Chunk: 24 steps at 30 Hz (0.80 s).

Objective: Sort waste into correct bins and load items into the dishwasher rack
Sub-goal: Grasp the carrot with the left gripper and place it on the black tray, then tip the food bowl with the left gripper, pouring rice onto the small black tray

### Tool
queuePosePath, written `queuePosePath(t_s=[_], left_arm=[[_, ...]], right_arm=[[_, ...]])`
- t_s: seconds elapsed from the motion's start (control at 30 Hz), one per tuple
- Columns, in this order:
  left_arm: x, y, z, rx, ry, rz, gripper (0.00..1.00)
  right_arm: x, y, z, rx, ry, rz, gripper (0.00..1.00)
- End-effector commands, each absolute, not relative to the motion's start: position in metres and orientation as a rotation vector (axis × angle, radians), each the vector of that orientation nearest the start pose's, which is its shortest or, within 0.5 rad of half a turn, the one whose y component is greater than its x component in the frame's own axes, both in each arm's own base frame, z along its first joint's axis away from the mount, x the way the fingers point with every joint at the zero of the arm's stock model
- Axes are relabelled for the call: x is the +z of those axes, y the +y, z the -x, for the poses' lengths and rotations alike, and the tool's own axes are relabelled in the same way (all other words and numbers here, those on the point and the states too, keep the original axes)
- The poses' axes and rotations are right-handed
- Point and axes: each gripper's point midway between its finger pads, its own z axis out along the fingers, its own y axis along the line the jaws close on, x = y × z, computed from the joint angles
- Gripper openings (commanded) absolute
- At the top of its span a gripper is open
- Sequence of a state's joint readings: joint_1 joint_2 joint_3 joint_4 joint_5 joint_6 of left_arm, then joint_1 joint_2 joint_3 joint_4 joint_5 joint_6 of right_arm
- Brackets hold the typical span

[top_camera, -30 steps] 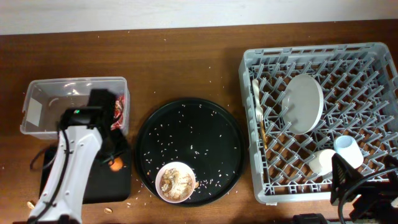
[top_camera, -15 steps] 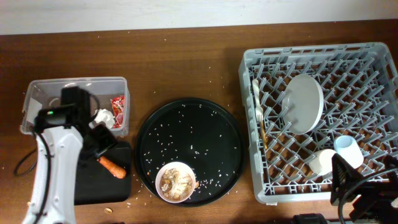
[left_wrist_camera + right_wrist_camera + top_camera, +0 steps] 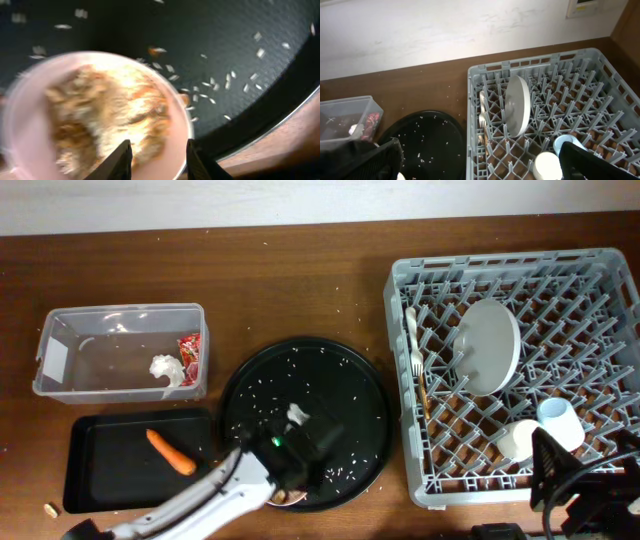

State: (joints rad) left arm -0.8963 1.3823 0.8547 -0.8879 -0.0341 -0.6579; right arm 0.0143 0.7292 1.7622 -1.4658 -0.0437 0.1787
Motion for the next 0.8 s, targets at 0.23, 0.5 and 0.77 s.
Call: queuePosePath(t_s=[0.23, 0.5, 0.77], left_arm=[[0.017, -0.199, -0.145, -0.081, 2.994, -0.441, 0.35], [0.009, -0.203, -0.149, -0.033, 3.002, -0.548, 0.00], [0.067, -0.199, -0.178, 0.104, 2.960, -0.518, 0.00]], right_arm=[[0.428, 0.009, -0.119, 0.160, 1.999, -0.133, 0.99], [0.428, 0.009, -0.119, 0.160, 1.999, -0.133, 0.99], [0.428, 0.009, -0.119, 0.160, 1.999, -0.133, 0.99]])
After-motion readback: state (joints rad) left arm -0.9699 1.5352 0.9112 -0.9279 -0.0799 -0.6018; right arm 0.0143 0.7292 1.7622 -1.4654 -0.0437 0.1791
